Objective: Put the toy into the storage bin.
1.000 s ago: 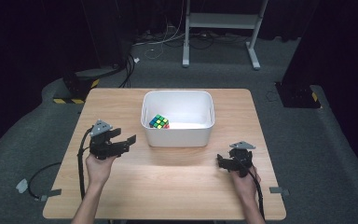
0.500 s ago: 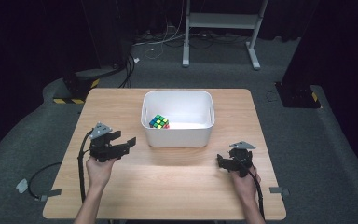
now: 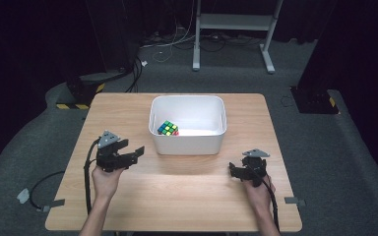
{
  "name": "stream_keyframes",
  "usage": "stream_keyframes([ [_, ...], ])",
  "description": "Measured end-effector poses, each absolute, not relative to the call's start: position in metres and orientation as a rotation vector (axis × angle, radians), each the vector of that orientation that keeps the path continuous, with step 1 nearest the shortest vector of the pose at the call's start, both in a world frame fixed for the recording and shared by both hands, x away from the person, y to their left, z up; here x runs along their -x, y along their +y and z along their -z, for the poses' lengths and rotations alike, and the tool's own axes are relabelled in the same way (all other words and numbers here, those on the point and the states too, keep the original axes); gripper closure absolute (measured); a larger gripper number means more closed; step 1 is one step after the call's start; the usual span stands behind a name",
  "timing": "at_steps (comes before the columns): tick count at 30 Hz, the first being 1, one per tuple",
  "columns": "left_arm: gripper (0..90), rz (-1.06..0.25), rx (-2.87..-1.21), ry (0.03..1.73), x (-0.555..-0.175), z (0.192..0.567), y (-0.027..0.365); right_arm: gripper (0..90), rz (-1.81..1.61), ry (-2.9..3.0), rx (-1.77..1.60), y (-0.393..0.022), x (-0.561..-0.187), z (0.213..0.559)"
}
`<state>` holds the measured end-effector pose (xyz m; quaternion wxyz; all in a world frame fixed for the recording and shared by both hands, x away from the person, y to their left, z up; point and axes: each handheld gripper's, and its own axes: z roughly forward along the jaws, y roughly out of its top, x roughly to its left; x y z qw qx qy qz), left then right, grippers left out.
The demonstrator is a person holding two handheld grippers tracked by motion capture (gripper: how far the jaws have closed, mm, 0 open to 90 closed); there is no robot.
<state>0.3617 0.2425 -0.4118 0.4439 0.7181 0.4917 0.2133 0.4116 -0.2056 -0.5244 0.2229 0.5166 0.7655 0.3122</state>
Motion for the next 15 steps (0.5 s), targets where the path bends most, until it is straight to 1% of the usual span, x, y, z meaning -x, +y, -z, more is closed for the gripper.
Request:
stream_keyframes([
  [15, 28.3, -0.528, -1.778, 1.239, -0.3586, 0.4210, 0.2454, 14.8, -0.862, 2.114, -1.427, -0.2056, -0.4116, 0.5244],
])
